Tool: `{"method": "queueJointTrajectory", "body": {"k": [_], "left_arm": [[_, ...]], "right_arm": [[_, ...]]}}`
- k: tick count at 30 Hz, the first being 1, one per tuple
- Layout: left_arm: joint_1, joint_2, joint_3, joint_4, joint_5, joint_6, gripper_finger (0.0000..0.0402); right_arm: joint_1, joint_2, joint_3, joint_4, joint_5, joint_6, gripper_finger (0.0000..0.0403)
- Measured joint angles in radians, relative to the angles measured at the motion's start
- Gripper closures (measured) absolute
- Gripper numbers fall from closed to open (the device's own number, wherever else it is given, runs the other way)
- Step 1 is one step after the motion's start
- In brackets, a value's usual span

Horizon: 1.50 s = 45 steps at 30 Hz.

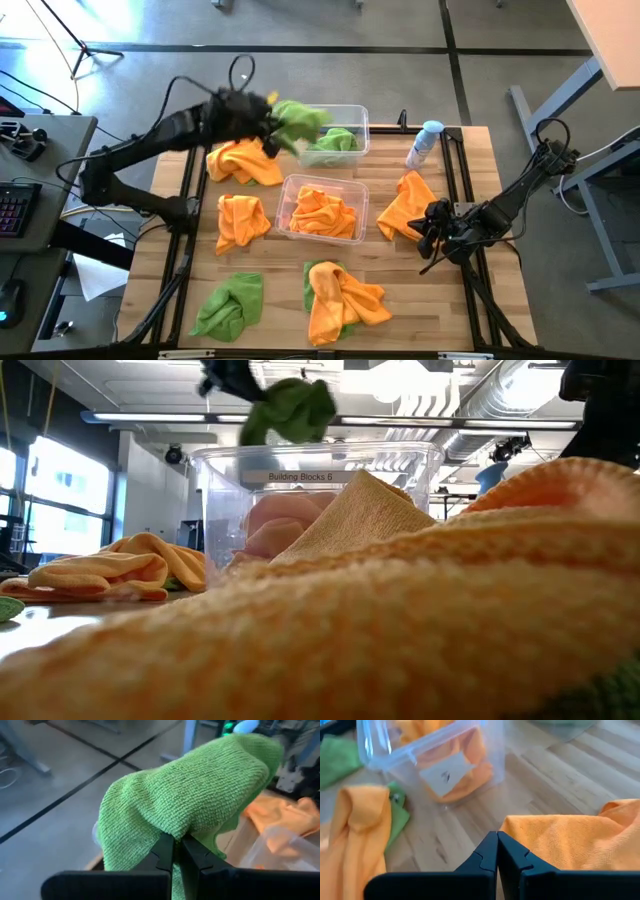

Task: Sort microfiber towel by color & place in baskets
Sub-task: Put the green microfiber towel into the top transparent bin

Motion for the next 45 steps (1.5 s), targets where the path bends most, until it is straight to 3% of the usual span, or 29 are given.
{"method": "queueJointTrajectory", "body": {"k": [4, 14, 20, 25, 33, 45], "left_arm": [[0.087, 0.138, 0.084, 0.032, 0.116, 0.094, 0.0401], [0.123, 0.504, 0.435, 0.023, 0.178, 0.23, 0.0401], [0.122, 0.633, 0.55, -0.059, 0.184, 0.075, 0.0401], [0.12, 0.7, 0.553, -0.063, 0.185, -0.179, 0.0401], [0.116, 0.784, 0.553, -0.049, 0.169, -0.421, 0.0401], [0.15, 0.883, 0.553, -0.239, 0.196, -0.578, 0.0401]], "right_arm": [[0.0, 0.0, 0.0, -0.007, 0.044, 0.04, 0.0402], [0.0, 0.0, 0.0, -0.049, 0.121, 0.147, 0.0402], [0.0, 0.0, 0.0, -0.049, 0.121, 0.15, 0.0402], [-0.024, 0.0, 0.0, -0.06, 0.117, 0.198, 0.0402], [-0.065, 0.001, 0.0, -0.061, 0.109, 0.198, 0.0402], [-0.072, 0.001, 0.0, -0.061, 0.106, 0.197, 0.0402]]}}
